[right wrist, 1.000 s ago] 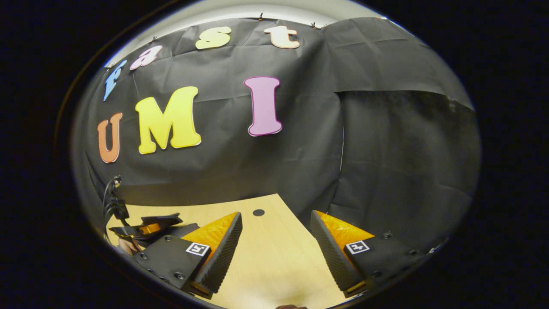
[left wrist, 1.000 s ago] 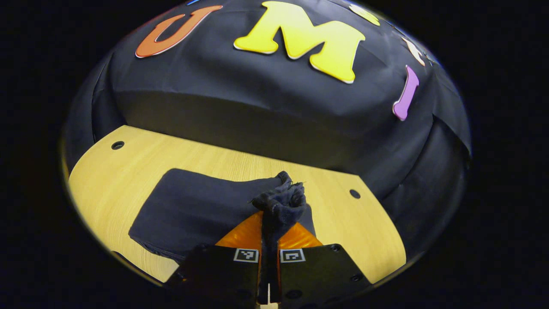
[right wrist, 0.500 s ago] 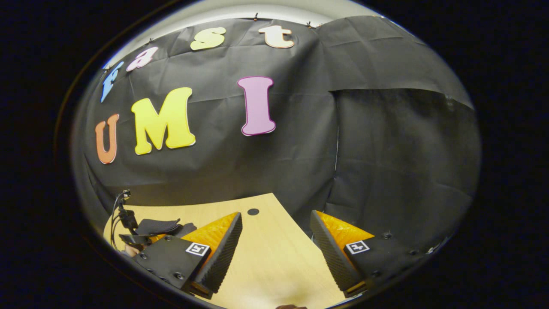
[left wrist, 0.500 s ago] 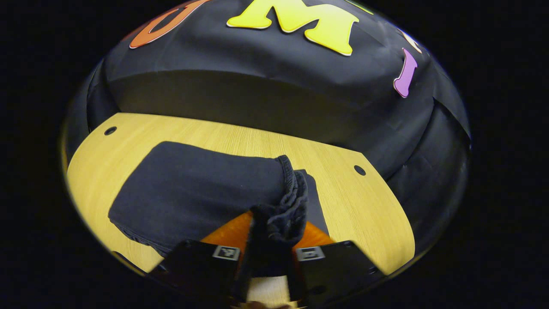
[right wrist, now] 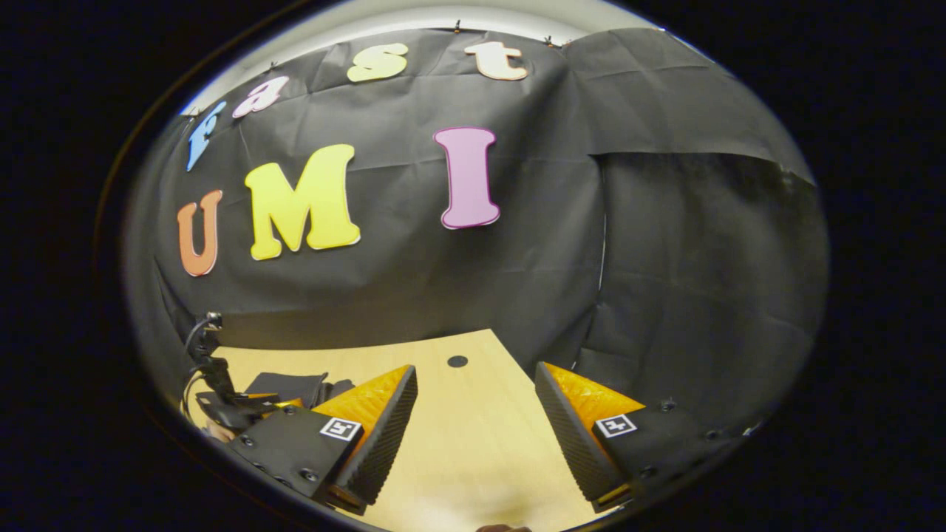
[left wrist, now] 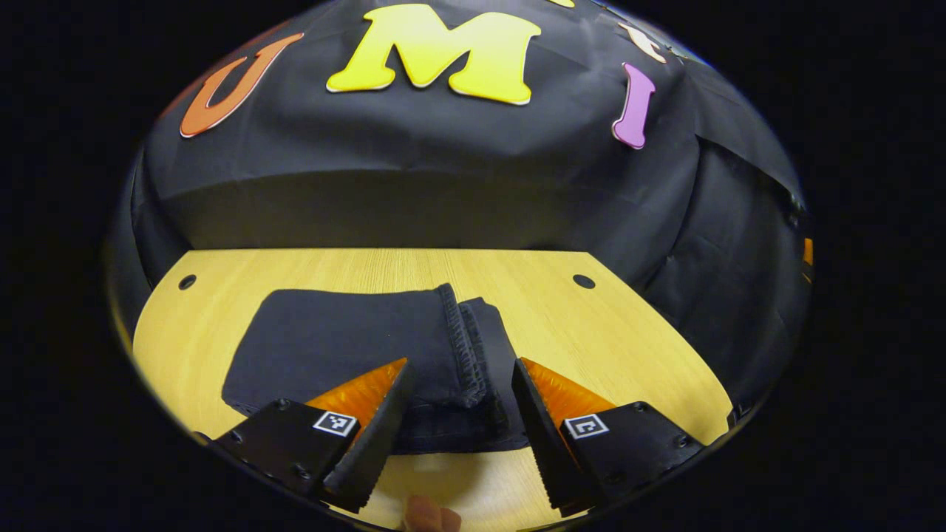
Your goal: Grasp the waist and the cuffs of the jeans and fold them to make the two legs overlap; first hold the waist and fold one-third of the jeans toward the cuffs, then hold the cuffs and fold the remaining one-third in the same direction to finish folding.
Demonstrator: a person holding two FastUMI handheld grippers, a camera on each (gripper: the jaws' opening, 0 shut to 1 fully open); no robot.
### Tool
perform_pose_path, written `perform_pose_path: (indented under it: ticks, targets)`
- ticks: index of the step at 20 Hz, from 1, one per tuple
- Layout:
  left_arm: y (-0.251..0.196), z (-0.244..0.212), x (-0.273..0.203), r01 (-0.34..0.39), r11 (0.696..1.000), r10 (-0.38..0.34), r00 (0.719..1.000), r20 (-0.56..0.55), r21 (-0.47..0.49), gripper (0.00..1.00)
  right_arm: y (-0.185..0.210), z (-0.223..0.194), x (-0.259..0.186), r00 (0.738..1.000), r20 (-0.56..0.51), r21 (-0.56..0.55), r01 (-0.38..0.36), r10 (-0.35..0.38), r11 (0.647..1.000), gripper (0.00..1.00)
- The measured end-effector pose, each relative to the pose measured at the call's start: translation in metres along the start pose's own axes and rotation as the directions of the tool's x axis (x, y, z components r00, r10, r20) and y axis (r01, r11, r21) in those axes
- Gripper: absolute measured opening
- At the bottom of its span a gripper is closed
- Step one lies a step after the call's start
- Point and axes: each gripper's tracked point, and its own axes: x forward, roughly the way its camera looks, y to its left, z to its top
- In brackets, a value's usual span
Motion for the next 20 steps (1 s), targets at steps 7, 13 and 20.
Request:
perform_pose_path:
  ticks: [7,13,20]
  targets:
    - [0.06,0.08,-0.111,-0.068,0.996,0.08,0.972,0.22,-0.06,0.88,0.087,0.004,0.005,0.988,0.031,-0.028,-0.153,0.154,0.988,0.94]
    - [0.123,0.149,-0.199,-0.183,0.981,0.195,0.901,0.388,-0.069,0.95,0.183,0.021,0.004,0.948,0.075,-0.051,-0.307,0.31,0.95,0.99]
    - [0.184,0.169,-0.283,-0.313,0.95,0.264,0.819,0.51,0.012,1.0,0.27,0.029,-0.012,0.901,0.113,-0.101,-0.41,0.42,0.907,1.0]
